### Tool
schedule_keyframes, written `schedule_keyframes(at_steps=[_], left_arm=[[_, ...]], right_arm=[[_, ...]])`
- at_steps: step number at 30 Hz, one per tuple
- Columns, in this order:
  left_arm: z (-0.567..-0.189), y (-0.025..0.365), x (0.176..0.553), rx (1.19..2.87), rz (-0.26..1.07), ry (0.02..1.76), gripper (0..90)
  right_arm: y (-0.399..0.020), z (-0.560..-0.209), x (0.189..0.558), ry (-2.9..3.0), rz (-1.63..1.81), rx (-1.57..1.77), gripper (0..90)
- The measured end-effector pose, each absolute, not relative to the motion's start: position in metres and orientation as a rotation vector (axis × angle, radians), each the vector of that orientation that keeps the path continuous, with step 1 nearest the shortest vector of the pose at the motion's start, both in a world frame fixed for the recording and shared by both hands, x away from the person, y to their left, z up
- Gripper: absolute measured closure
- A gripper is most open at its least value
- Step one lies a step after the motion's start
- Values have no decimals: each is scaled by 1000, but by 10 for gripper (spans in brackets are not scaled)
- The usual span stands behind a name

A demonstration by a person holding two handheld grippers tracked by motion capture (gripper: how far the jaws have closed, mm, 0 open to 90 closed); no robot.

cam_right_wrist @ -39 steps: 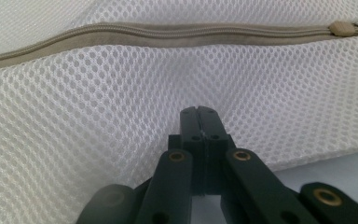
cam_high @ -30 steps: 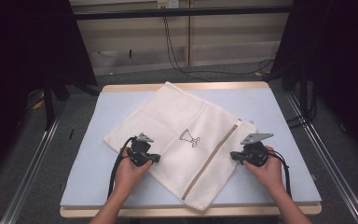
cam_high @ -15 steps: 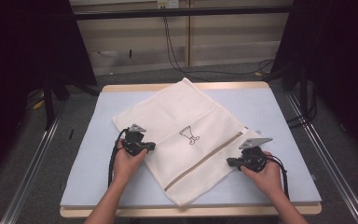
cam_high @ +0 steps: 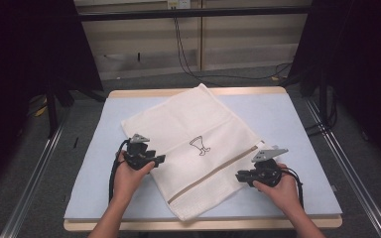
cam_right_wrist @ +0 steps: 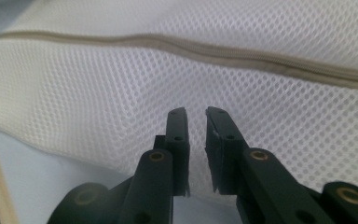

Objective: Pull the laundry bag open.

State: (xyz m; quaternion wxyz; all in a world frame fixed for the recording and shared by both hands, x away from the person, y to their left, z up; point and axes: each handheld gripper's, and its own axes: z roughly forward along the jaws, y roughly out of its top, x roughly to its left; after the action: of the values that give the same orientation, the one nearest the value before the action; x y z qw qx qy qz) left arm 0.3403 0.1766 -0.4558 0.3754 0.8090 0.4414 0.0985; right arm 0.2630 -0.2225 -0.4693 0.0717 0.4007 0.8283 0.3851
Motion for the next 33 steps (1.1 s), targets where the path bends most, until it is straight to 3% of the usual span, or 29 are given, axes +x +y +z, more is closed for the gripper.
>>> schedule_keyframes(at_steps=[1, 3, 10, 13, 22, 24, 26, 27, 28, 31, 33], left_arm=[[-457, 182, 336, 2077, 257, 1160, 501], [-461, 186, 334, 2063, 262, 1212, 463], [-468, 187, 328, 2051, 238, 1264, 425], [-471, 189, 329, 2062, 237, 1252, 450], [-471, 184, 329, 2110, 327, 1271, 598], [-470, 184, 329, 2111, 331, 1280, 635], [-470, 185, 330, 2118, 327, 1282, 704], [-470, 186, 331, 2109, 329, 1295, 704], [-470, 190, 335, 2102, 297, 1300, 773], [-473, 191, 342, 2072, 249, 1310, 879], [-472, 188, 345, 2083, 251, 1310, 900]], right_arm=[[-228, -462, 263, 2429, 1207, 1200, 686], [-236, -456, 265, 2343, 1216, 1228, 599], [-262, -470, 279, 2216, 995, 1258, 480], [-267, -480, 284, 2248, 928, 1269, 480], [-265, -484, 284, 2232, 961, 1310, 563], [-265, -483, 283, 2235, 959, 1327, 646], [-264, -482, 282, 2247, 966, 1340, 670], [-263, -482, 282, 2244, 950, 1338, 717], [-262, -481, 282, 2269, 976, 1339, 842], [-260, -481, 281, 2282, 975, 1320, 900], [-261, -481, 281, 2282, 983, 1334, 900]])
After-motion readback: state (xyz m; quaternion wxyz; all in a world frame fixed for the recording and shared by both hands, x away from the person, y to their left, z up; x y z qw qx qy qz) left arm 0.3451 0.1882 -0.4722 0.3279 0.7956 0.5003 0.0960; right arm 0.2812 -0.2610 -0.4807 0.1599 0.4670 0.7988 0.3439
